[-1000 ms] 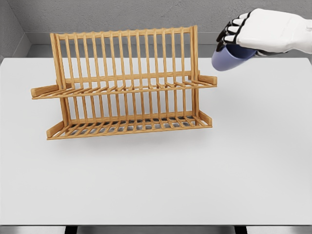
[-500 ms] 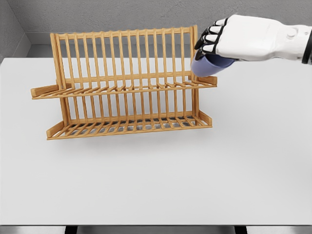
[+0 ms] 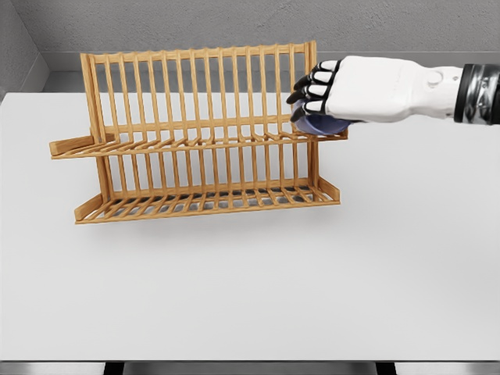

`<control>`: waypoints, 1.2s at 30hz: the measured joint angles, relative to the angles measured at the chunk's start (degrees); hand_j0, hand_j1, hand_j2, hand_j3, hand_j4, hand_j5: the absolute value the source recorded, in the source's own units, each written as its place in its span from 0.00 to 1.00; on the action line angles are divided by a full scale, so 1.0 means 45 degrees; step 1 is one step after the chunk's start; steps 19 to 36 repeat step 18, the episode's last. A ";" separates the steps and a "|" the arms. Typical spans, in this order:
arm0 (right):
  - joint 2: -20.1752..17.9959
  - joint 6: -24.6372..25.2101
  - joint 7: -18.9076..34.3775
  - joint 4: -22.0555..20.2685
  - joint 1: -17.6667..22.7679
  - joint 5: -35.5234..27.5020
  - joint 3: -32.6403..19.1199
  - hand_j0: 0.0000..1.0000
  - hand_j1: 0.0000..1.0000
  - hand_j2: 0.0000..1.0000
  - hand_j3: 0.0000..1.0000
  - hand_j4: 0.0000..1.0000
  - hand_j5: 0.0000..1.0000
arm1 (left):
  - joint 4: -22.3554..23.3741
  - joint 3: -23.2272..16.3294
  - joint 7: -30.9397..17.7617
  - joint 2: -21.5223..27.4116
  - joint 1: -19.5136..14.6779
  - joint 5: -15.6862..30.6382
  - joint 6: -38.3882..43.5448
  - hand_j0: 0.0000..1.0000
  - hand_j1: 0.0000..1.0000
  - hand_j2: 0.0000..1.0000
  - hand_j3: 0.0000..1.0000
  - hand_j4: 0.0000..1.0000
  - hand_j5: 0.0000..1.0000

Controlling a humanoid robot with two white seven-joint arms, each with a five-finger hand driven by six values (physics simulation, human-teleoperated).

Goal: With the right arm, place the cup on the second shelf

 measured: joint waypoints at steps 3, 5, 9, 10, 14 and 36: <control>-0.0004 -0.0024 0.0037 -0.0010 0.0078 0.0005 -0.0797 1.00 1.00 1.00 1.00 1.00 1.00 | -0.0001 0.0000 0.0000 0.0000 0.0000 0.0000 0.0000 1.00 1.00 1.00 1.00 1.00 1.00; 0.0001 -0.0029 0.0047 -0.0013 0.0058 0.0010 -0.1216 1.00 1.00 1.00 1.00 1.00 1.00 | -0.0001 -0.0001 0.0000 0.0000 0.0000 0.0000 0.0000 1.00 1.00 1.00 1.00 1.00 1.00; -0.0231 -0.0035 0.0056 0.0681 0.1053 0.0004 -0.2859 1.00 1.00 1.00 1.00 1.00 1.00 | -0.0001 0.0000 0.0000 0.0000 0.0000 0.0000 0.0000 1.00 1.00 1.00 1.00 1.00 1.00; -0.0449 -0.0040 0.0058 0.1213 0.2048 0.0013 -0.3212 1.00 1.00 1.00 1.00 1.00 1.00 | 0.0000 0.0000 0.0000 0.0000 -0.0001 -0.0001 0.0001 1.00 1.00 1.00 1.00 1.00 1.00; -0.1162 -0.0023 0.0054 0.2932 0.6206 0.0066 -0.4679 1.00 1.00 1.00 1.00 1.00 1.00 | 0.0001 0.0001 0.0000 0.0000 0.0000 0.0000 0.0000 1.00 1.00 1.00 1.00 1.00 1.00; -0.0761 -0.0052 0.0061 0.3445 0.7461 0.0190 -0.6357 1.00 1.00 1.00 1.00 1.00 1.00 | -0.0003 0.0004 0.0000 0.0000 0.0000 0.0000 0.0001 1.00 1.00 1.00 1.00 1.00 1.00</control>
